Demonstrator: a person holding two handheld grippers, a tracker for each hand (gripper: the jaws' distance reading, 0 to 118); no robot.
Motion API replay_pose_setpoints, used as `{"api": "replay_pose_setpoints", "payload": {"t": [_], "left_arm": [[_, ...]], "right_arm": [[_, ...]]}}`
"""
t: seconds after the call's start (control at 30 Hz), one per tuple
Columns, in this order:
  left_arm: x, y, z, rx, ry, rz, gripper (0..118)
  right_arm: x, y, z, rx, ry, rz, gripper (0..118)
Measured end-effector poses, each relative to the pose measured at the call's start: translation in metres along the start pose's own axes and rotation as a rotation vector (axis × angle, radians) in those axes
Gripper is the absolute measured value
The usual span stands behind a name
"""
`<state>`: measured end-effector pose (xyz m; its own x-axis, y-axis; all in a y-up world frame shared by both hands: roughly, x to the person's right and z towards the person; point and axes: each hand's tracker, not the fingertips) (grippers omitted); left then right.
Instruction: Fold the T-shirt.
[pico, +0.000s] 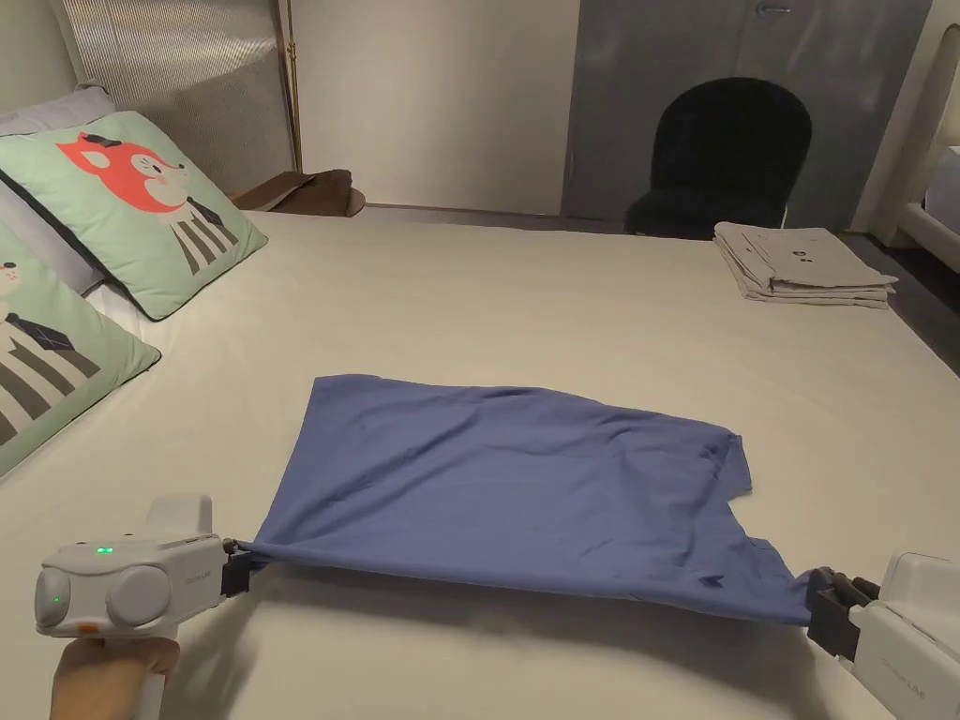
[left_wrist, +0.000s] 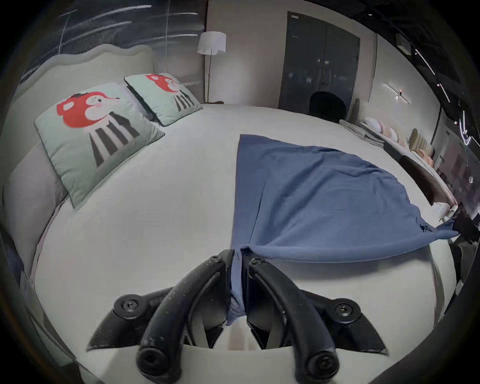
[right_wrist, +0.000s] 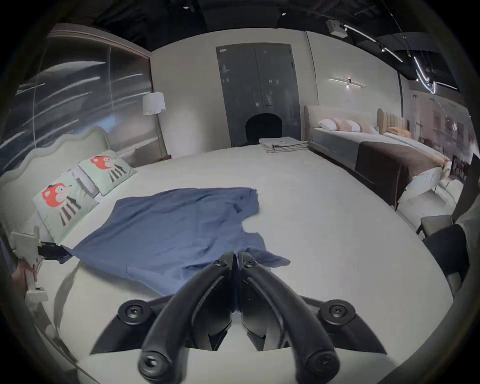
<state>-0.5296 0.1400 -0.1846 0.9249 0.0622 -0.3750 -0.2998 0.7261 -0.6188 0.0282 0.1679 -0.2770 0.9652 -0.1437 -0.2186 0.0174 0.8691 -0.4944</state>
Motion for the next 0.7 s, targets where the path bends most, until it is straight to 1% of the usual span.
{"api": "replay_pose_setpoints", "payload": {"t": [0.17, 0.23, 0.4, 0.57, 0.7], "left_arm": [[-0.009, -0.037, 0.025, -0.030, -0.002, -0.047, 3], [-0.013, -0.049, 0.032, -0.046, 0.006, -0.067, 3], [-0.028, -0.083, 0.055, -0.085, 0.001, -0.063, 3], [-0.039, -0.103, 0.064, -0.126, 0.014, -0.060, 3], [-0.041, -0.113, 0.062, -0.149, 0.015, -0.055, 3]], "right_arm": [[0.004, -0.035, 0.049, -0.044, 0.027, -0.008, 2], [0.006, -0.050, 0.066, -0.078, 0.034, -0.027, 2], [0.009, -0.083, 0.095, -0.148, 0.054, -0.049, 2], [0.008, -0.118, 0.104, -0.267, 0.036, -0.057, 2], [0.007, -0.145, 0.088, -0.374, -0.003, -0.066, 2]]}}
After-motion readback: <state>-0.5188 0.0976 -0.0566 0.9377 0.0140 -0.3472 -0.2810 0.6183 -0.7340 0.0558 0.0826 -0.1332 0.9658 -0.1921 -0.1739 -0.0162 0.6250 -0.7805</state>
